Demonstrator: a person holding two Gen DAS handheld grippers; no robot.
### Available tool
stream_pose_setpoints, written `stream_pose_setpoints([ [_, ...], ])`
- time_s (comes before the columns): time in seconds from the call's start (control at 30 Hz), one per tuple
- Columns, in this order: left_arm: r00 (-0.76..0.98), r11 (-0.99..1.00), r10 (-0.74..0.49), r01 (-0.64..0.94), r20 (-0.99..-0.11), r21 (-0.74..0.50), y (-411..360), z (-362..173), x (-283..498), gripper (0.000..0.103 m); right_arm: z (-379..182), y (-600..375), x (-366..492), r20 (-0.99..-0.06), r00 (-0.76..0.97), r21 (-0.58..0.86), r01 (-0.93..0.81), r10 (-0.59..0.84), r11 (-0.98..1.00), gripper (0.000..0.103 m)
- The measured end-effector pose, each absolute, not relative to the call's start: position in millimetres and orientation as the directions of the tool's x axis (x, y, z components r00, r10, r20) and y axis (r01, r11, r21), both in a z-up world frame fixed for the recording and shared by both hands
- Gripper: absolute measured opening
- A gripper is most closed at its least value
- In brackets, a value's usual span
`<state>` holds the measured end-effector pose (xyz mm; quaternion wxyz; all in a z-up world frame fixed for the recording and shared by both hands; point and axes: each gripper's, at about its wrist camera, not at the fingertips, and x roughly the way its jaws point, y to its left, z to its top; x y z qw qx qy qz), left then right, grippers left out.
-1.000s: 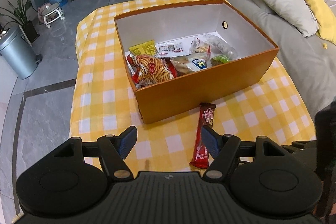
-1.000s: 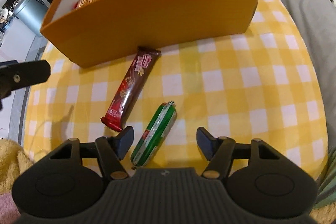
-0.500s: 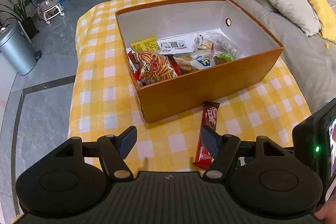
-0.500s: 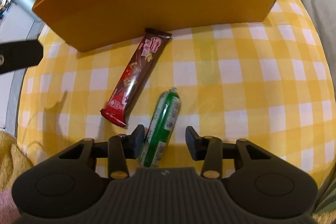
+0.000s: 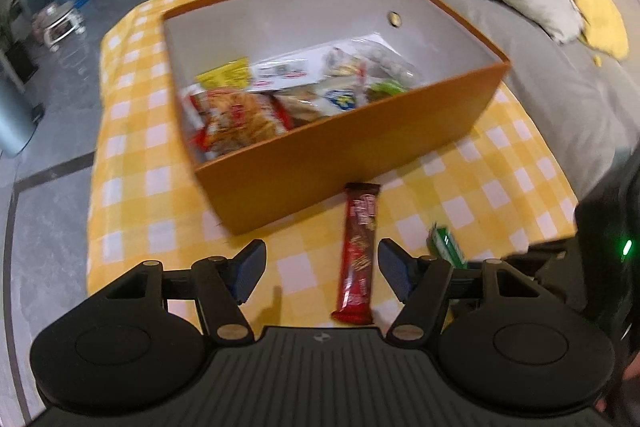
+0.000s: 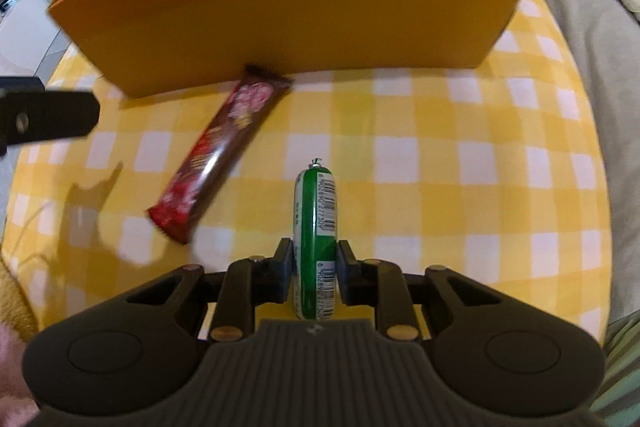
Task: Organize snacks
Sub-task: 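Grasp the red-brown wafer bar with the left tool while the right grasps the green sausage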
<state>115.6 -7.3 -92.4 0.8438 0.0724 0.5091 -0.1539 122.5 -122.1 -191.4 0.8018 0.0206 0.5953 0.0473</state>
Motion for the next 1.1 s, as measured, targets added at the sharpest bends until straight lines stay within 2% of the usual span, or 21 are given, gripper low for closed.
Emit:
stream_pose_setpoints([
  [0.17, 0.409, 0.91, -0.194, 0.414, -0.891, -0.008, -30.4, -117.9, 125.6, 0.076, -193.1, -148.9, 128.3, -0.943, 0.317, 0.09, -0.056, 0.103, 0.994, 0.019],
  [0.23, 0.397, 0.901, -0.189, 0.434, -0.898, 0.003, -38.2, -129.5, 129.3, 0.071, -192.6, -159.9, 129.2, -0.937, 0.331, 0.099, -0.06, 0.113, 0.993, 0.019],
  [0.6, 0.378, 0.9, -0.138, 0.434, -0.915, 0.043, -53.4, -167.1, 136.8, 0.069, -196.5, -169.6, 128.4, -0.914, 0.356, 0.167, -0.105, 0.194, 0.98, 0.019],
  [0.63, 0.367, 0.902, -0.136, 0.431, -0.92, 0.039, -53.5, -170.1, 137.6, 0.066, -196.3, -169.3, 129.0, -0.912, 0.36, 0.169, -0.111, 0.198, 0.979, 0.02],
  [0.77, 0.357, 0.904, -0.151, 0.426, -0.922, 0.017, -51.6, -170.5, 136.9, 0.061, -192.3, -166.6, 130.9, -0.894, 0.395, 0.17, -0.137, 0.211, 0.976, 0.021],
  [0.83, 0.353, 0.901, -0.166, 0.433, -0.921, 0.003, -51.0, -169.7, 135.7, 0.053, -191.7, -164.7, 131.0, -0.89, 0.404, 0.164, -0.15, 0.212, 0.975, 0.023],
  [0.97, 0.358, 0.893, -0.18, 0.45, -0.916, 0.001, -52.2, -168.4, 132.3, 0.044, -195.5, -162.4, 130.2, -0.895, 0.396, 0.153, -0.154, 0.203, 0.976, 0.025],
  [1.03, 0.36, 0.893, -0.182, 0.451, -0.915, 0.0, -54.9, -169.1, 132.7, 0.033, -196.6, -162.4, 128.9, -0.898, 0.393, 0.147, -0.152, 0.197, 0.977, 0.025],
  [1.1, 0.359, 0.892, -0.181, 0.452, -0.915, 0.001, -55.8, -169.1, 132.8, 0.027, -196.1, -162.0, 127.8, -0.898, 0.398, 0.137, -0.152, 0.188, 0.979, 0.025],
])
